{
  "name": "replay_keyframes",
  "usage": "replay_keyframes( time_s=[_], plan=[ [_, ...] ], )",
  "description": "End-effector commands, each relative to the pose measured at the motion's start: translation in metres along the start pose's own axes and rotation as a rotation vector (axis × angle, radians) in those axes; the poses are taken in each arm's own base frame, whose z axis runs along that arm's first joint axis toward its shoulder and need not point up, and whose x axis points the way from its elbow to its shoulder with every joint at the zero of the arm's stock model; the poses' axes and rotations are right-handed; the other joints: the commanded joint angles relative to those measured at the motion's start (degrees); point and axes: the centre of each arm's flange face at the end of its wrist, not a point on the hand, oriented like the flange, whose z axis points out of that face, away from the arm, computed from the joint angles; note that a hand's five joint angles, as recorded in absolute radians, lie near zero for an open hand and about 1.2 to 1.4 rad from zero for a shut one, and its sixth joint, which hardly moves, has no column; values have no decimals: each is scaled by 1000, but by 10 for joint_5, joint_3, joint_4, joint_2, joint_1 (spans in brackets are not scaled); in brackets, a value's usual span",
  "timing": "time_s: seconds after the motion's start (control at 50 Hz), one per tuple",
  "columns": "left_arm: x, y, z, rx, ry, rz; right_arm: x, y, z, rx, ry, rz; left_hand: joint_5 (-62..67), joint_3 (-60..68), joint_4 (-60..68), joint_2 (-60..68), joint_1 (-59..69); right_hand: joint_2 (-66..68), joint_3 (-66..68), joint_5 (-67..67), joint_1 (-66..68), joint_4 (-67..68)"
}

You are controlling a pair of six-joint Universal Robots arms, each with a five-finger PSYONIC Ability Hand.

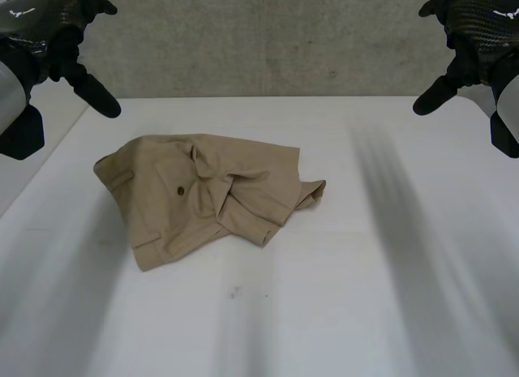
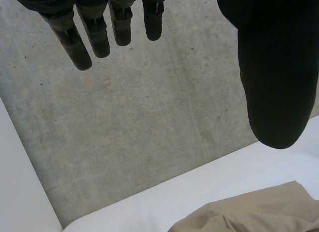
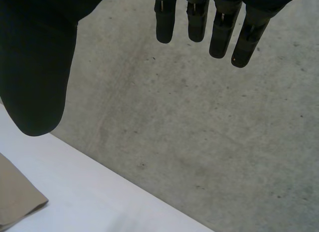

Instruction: Fold the shorts.

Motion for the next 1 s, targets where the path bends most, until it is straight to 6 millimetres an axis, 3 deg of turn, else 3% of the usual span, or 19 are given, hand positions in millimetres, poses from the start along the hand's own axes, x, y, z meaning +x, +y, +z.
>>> replay_keyframes(
  time_s=[0.02,0.3,0.38,0.42,0.6,0.68,0.76,0.78,0.82,0.94,0.98,1.0],
  plan=[
    [-5,-1,2,3,-8,0,-2,5,-1,-9,-27,13,-18,-12,-7,-6,1,-27,-23,-38,-19,-35],
    [-4,10,7,-24,4,17,-5,19,-2,-41,-33,1,-26,-20,-15,-14,-8,-27,-23,-38,-19,-35],
    [-3,41,30,-102,38,99,-6,27,-1,-54,-37,-6,-23,-17,-12,-11,-4,-27,-23,-38,-19,-35],
    [-7,70,49,-183,42,177,-8,32,-1,-68,-43,-17,-18,-12,-7,-6,1,-27,-23,-38,-19,-35],
    [-36,145,98,-322,-60,303,-12,49,2,-115,-60,-51,-1,5,10,11,18,-27,-23,-38,-19,-35],
    [-50,170,115,-317,-130,317,-13,50,1,-118,-61,-54,81,87,92,93,100,-27,-23,-38,-19,-35],
    [-62,187,124,-325,-160,314,-13,51,1,-121,-61,-57,375,381,386,387,394,-27,-23,-38,-19,-35],
    [-62,192,125,-334,-150,312,-13,52,1,-123,-62,-62,517,523,528,530,536,-27,-23,-38,-19,-35],
    [-63,194,126,-334,-143,308,-13,52,2,-122,-62,-68,673,679,684,685,691,-27,-23,-38,-19,-35],
    [-75,177,133,-270,-175,305,-13,53,1,-123,-64,-86,673,679,684,686,692,-27,-23,-38,-19,-35],
    [-81,161,137,-212,-207,310,-13,53,1,-123,-64,-88,673,679,684,686,692,-27,-23,-38,-19,-35],
    [-89,142,139,-142,-255,318,-13,53,1,-123,-64,-89,673,679,684,686,692,-27,-23,-38,-19,-35]
  ],
)
